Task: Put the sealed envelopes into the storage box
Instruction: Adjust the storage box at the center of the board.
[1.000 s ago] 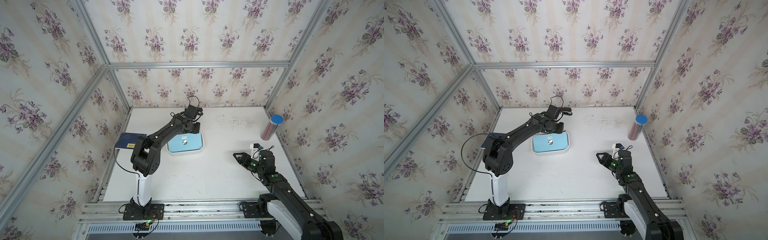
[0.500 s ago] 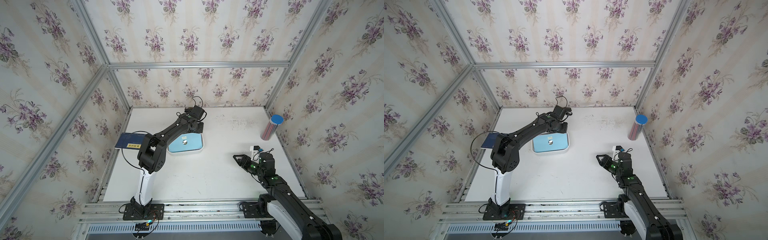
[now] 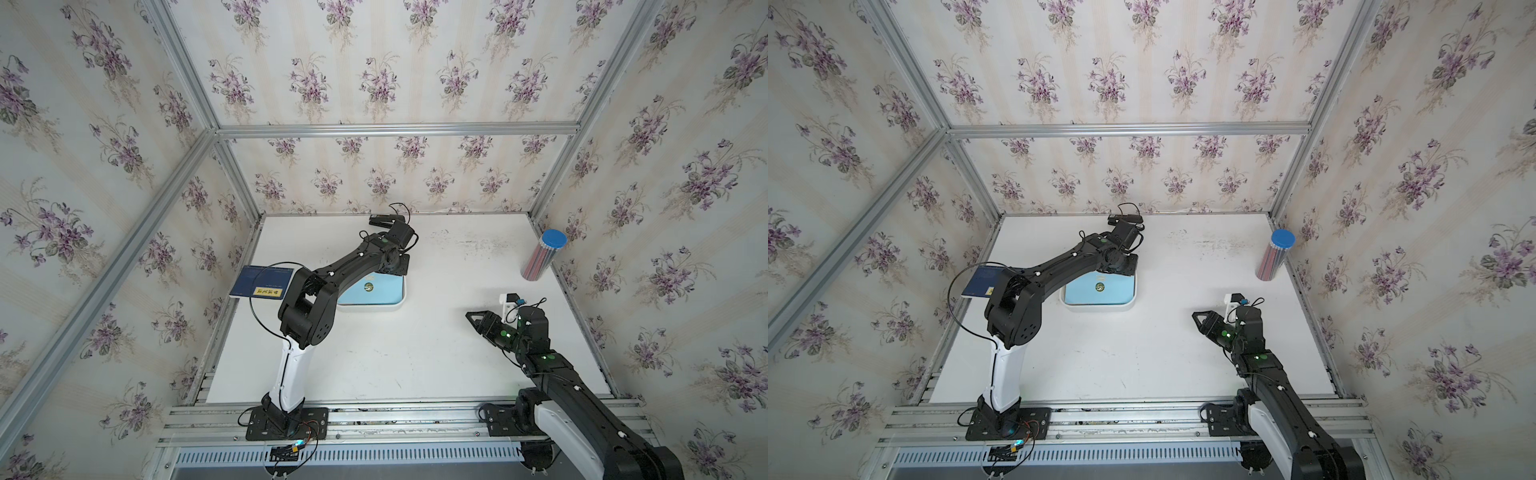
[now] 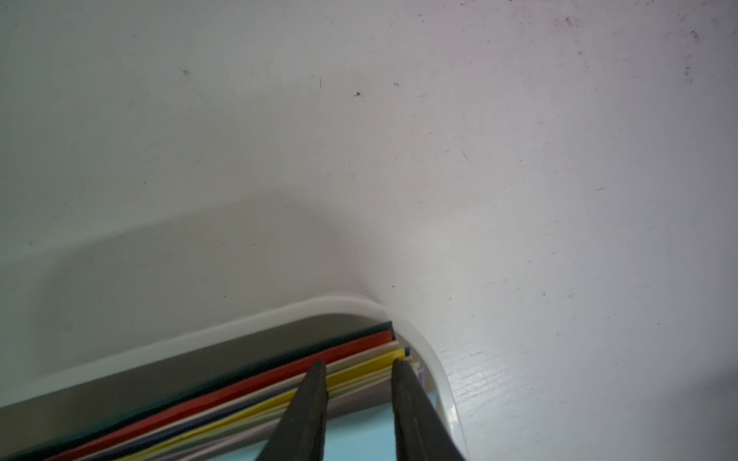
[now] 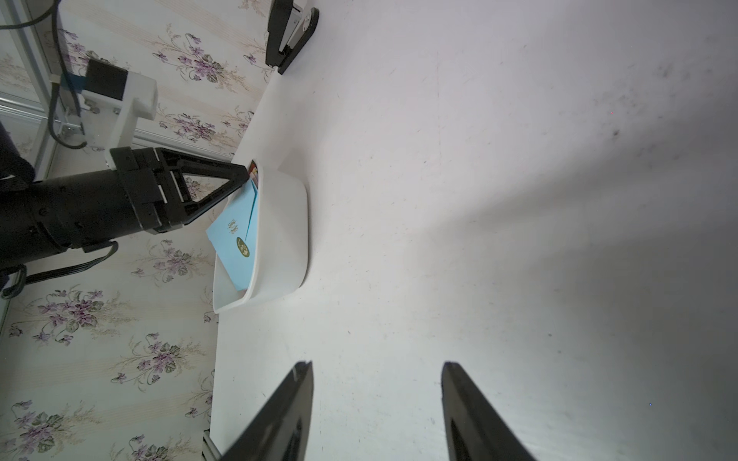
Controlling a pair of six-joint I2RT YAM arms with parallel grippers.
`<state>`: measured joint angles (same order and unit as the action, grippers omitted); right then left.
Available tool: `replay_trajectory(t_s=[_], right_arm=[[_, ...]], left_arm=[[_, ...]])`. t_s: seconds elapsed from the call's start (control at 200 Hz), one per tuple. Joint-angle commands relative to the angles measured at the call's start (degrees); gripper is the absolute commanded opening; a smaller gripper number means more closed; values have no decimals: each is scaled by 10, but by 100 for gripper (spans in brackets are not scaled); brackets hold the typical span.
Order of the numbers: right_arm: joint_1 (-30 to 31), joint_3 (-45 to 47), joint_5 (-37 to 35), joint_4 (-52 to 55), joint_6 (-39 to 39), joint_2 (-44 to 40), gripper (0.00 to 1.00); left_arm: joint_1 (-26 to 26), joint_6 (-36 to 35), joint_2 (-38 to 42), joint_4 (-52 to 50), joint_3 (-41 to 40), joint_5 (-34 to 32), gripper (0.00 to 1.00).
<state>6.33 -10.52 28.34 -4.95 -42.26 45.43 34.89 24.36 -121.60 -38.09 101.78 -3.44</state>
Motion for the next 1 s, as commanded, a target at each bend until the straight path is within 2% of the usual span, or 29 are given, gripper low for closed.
replay_trajectory(t_s=[0.0, 0.19, 0.68, 0.994], right_arm=[[0, -2, 4, -13, -2, 2, 56], [0, -2, 0, -12, 0, 1, 56], [0, -5, 4, -12, 0, 6, 56], [0, -6, 6, -17, -5, 12, 56]], left_arm=[[-1, -9, 15, -11, 12, -26, 35], [-6, -4, 54, -16, 14, -57, 43], [-99, 26, 136, 13, -135, -42, 40], [-121, 29, 161, 39, -203, -26, 38]])
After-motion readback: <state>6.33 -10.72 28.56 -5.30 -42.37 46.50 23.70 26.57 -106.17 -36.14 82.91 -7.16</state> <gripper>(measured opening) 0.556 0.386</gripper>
